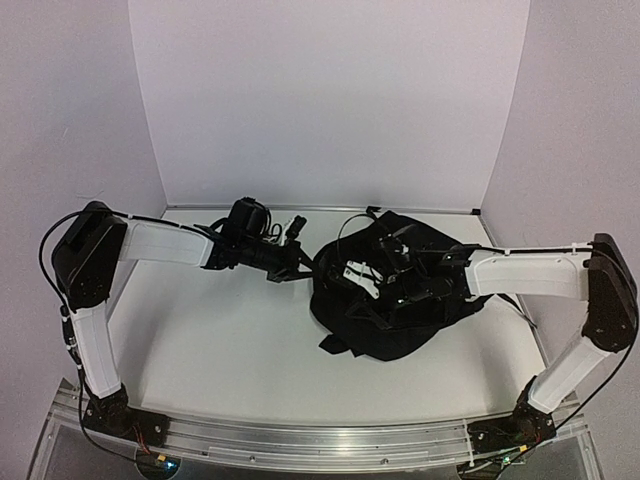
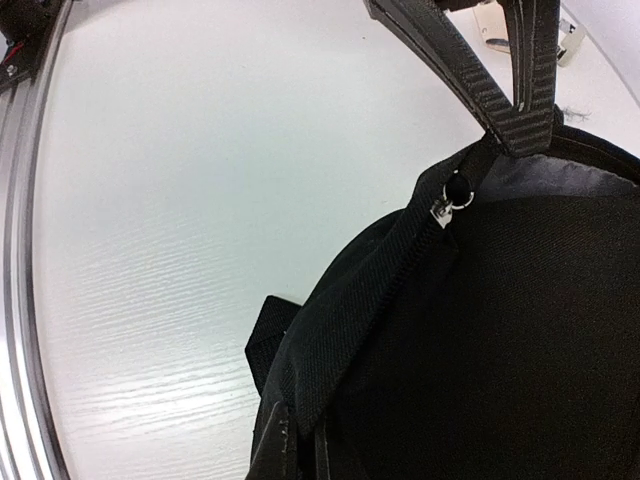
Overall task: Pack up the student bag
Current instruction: Zip the student bag at the center of the board.
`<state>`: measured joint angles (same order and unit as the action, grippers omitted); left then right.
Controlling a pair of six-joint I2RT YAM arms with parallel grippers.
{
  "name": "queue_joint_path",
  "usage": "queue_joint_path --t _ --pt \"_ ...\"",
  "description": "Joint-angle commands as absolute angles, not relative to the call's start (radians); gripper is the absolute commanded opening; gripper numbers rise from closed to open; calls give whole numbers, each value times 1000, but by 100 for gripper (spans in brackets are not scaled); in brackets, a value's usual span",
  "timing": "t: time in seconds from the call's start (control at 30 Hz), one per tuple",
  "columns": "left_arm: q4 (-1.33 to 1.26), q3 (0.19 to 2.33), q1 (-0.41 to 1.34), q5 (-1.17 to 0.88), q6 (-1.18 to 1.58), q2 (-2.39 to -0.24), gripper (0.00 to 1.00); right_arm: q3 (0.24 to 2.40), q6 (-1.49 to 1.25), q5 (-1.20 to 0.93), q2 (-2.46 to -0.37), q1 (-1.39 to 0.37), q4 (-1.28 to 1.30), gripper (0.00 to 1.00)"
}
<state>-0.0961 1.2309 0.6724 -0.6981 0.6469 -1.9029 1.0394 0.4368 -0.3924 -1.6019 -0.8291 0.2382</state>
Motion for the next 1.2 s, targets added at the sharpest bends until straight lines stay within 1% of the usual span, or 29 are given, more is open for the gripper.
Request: queue_joint_path --t 0.0,0.1,0.17,0.23,0.33,0.37,0.5,0.6,0.63,0.73,0.83,0.93,1.03,1.17 --pt "-156 1295 590 -619 609 -1915 0 971 539 -354 -1553 -839 465 0" --pt "-236 1252 604 -698 633 -1887 0 971 572 -275 -1531 -836 469 0" --pt "-228 1235 641 -726 614 -1869 0 967 606 -214 -1528 -836 470 0" --pt "-189 1234 704 -736 580 -1862 0 950 642 -139 -1520 -834 474 0" --pt "-208 1230 785 -776 602 -1888 0 932 657 -91 -1491 -806 492 0" --pt "-229 1227 807 -789 620 -1904 0 940 644 -95 -1484 -797 510 3" --pt "-333 1220 844 -833 700 -1959 0 1002 571 -185 -1456 -791 567 18" --pt "-328 1241 861 -843 687 -1965 0 1037 548 -215 -1462 -791 571 18" --pt "-311 1247 865 -844 673 -1960 0 1047 543 -222 -1465 -791 575 20" --pt "-296 1222 866 -831 652 -1932 0 1088 520 -239 -1467 -782 603 41" --pt "-267 1193 869 -824 626 -1908 0 1163 470 -318 -1469 -746 636 55" --pt "-265 1156 884 -814 605 -1890 0 1249 438 -461 -1477 -678 679 69" --pt "-243 1143 915 -796 565 -1888 0 1320 395 -544 -1495 -596 690 72" --pt "-162 1176 986 -756 476 -1909 0 1403 333 -417 -1578 -543 664 75"
